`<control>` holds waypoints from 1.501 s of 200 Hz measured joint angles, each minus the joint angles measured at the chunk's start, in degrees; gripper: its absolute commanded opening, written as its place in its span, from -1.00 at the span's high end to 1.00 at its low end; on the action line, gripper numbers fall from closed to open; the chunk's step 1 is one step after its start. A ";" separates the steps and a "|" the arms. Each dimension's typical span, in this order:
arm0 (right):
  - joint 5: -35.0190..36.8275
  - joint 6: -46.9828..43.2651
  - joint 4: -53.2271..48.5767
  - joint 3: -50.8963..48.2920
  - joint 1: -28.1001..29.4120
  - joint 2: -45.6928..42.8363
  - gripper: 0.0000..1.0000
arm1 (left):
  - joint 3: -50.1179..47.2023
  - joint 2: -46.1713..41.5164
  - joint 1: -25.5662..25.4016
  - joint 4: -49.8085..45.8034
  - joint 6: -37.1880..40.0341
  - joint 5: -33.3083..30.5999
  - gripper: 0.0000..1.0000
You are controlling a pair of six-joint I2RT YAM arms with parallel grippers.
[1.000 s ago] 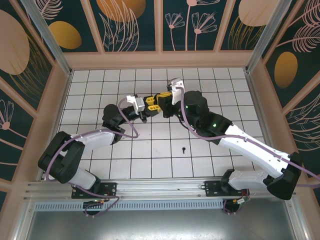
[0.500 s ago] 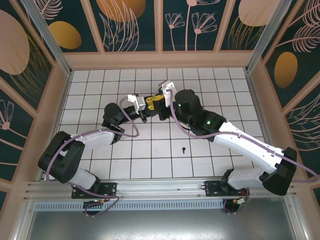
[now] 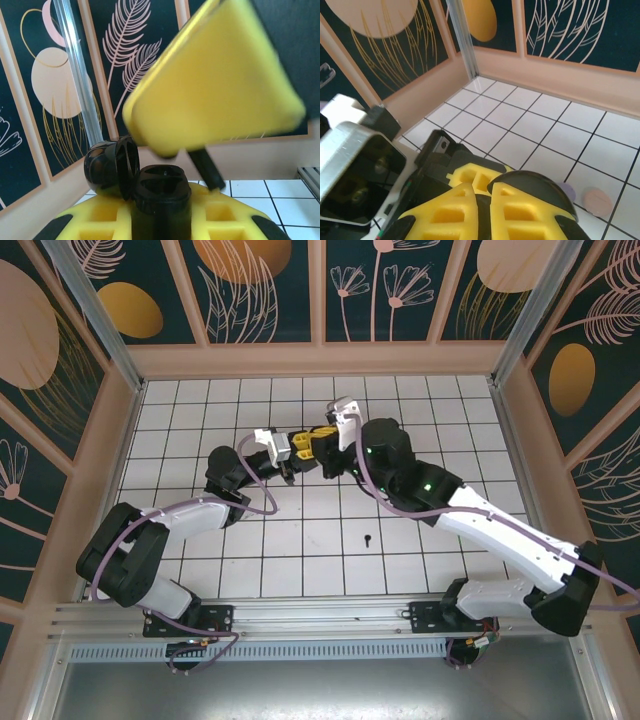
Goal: Insert the wireless bluetooth earbuds into the charging case
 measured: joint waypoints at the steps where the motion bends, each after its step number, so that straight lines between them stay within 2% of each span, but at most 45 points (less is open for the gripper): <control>1: 0.02 0.04 0.00 0.00 0.00 -0.09 0.80 | 0.00 0.00 0.00 0.02 0.02 0.00 1.00; 62: 0.00 1.46 1.77 -0.02 0.00 -5.86 0.79 | 0.00 0.00 0.00 0.09 1.03 0.02 1.00; 173: 0.07 1.01 2.27 -1.92 -0.07 -1.68 0.79 | 0.00 -0.66 0.00 0.04 1.18 1.51 1.00; 300: 0.24 1.03 3.54 -2.93 -1.88 -1.42 0.81 | 0.00 -1.09 0.00 -0.24 0.63 1.90 1.00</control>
